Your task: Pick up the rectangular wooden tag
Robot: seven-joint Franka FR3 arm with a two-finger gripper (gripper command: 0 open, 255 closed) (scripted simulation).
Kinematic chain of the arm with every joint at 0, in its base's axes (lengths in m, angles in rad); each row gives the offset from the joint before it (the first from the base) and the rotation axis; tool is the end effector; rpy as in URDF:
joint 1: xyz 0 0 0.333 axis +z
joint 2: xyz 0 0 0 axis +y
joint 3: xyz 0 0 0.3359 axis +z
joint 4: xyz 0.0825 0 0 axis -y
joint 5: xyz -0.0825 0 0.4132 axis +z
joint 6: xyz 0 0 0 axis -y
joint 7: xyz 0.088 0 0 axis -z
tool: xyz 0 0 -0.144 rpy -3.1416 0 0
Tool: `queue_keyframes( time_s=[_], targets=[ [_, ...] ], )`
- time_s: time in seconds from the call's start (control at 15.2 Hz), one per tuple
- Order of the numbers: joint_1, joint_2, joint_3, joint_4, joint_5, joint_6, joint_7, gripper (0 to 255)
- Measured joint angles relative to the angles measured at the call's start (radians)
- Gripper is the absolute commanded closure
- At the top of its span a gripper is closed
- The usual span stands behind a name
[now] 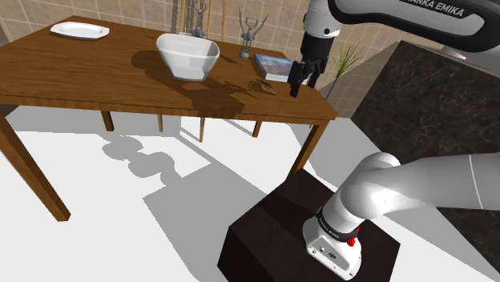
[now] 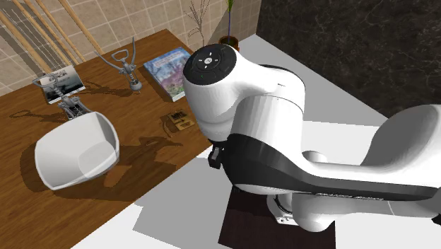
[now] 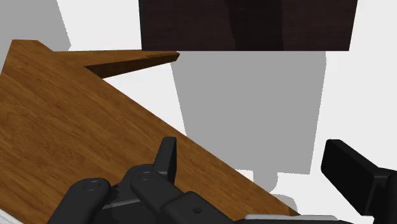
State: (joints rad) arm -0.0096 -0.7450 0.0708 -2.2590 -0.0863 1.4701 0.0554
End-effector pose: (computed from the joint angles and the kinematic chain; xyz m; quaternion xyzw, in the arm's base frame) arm 0.3224 0.0131 0.5944 0.9974 -0.0103 -0.0192 0.0680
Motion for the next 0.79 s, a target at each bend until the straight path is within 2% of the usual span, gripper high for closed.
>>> queue_keyframes(
  time_s=[0.2,0.79],
  targets=[
    [-0.005,0.038,-0.018,0.020,0.002,0.028,-0.012,0],
    [-0.031,0.294,-0.153,0.134,0.054,0.233,-0.116,0]
  ],
)
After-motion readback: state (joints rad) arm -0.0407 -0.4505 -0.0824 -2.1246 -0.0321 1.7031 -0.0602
